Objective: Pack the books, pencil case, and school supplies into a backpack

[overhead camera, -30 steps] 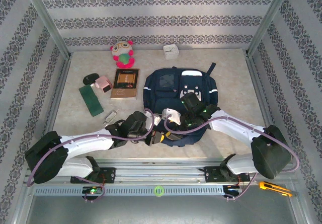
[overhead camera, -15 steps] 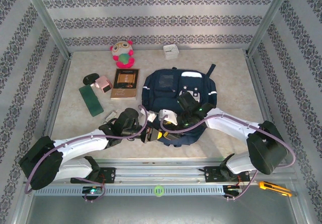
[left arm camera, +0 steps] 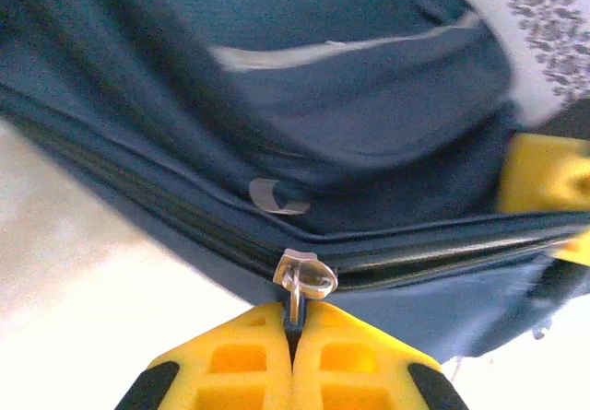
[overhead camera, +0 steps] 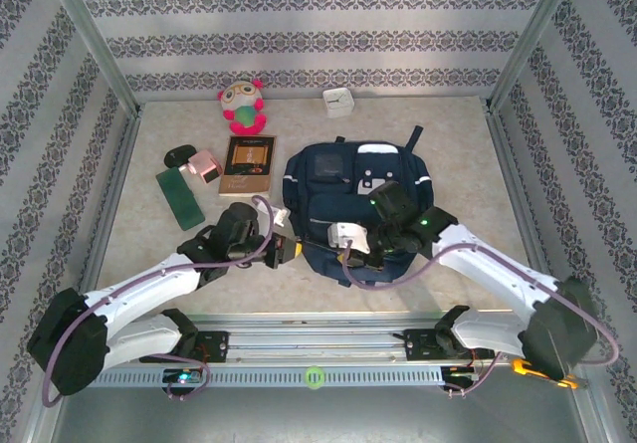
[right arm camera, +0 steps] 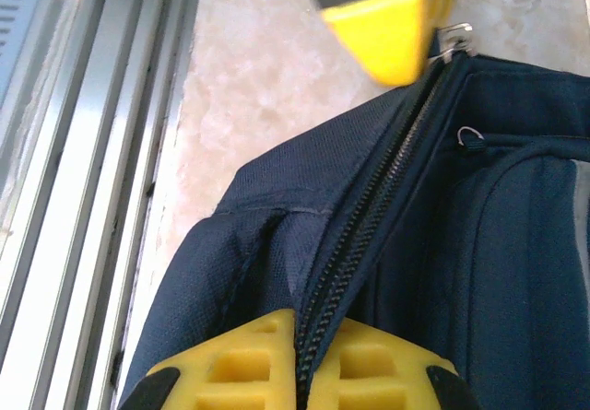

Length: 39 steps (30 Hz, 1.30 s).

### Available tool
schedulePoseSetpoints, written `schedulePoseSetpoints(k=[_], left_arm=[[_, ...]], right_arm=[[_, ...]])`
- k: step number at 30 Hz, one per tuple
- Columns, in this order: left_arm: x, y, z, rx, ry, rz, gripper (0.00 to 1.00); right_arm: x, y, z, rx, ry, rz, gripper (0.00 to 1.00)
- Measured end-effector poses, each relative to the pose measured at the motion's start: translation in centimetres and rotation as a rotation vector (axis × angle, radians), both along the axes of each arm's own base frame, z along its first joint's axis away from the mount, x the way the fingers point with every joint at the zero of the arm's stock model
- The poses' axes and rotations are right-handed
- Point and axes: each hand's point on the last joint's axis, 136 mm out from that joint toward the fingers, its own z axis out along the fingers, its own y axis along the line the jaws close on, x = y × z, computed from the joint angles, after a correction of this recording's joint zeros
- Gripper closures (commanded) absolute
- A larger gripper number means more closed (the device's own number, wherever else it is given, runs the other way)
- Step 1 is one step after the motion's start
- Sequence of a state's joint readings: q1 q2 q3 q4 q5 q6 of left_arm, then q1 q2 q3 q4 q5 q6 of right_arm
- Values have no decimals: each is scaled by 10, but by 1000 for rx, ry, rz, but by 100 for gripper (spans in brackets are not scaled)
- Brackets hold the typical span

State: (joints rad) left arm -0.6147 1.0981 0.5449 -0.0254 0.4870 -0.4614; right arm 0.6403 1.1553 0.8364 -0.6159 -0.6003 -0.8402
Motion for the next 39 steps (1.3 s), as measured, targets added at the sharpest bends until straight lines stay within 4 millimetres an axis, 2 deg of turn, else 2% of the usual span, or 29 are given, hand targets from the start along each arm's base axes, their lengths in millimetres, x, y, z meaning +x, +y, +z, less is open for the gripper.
schedulePoseSetpoints(k=[3,9,14,18,20,22,23,26,27,28,31,33,36,38,39], left_arm=[[13,14,-6,50,2,45,100],[55,36,-20,157,18,139,100],[86,49,-38,228,44,194,100],[100,46,-42,244,49,190,96],[105,44,-41,247,44,187,88],[110,46,-39,250,33,195,73],[114,50,-38,256,27,211,65],[122,62,-35,266,21,264,53],[124,66,-34,268,18,279,46],[129,74,-28,268,2,310,44],[130,76,-16,253,-21,330,43],[121,79,6,216,-50,348,41],[109,86,64,138,-177,383,37],[104,91,84,117,-222,410,37],[102,94,88,117,-227,418,37]], right_arm=[[-11,-8,12,19,-35,34,100],[-29,-21,28,46,-53,88,100],[-30,-24,38,48,-65,103,100],[-25,-26,40,47,-83,89,100],[-21,-28,40,43,-93,76,100],[-17,-28,41,43,-103,65,100],[-15,-27,41,43,-105,57,100],[-10,-27,40,39,-110,33,100],[-10,-27,40,39,-110,33,100],[-4,-26,34,27,-108,16,100],[0,-24,27,18,-95,6,100],[10,-16,19,21,-83,4,94],[26,-2,-11,-12,-16,6,78],[34,4,-22,-22,0,-4,63],[36,6,-24,-19,2,-10,57]])
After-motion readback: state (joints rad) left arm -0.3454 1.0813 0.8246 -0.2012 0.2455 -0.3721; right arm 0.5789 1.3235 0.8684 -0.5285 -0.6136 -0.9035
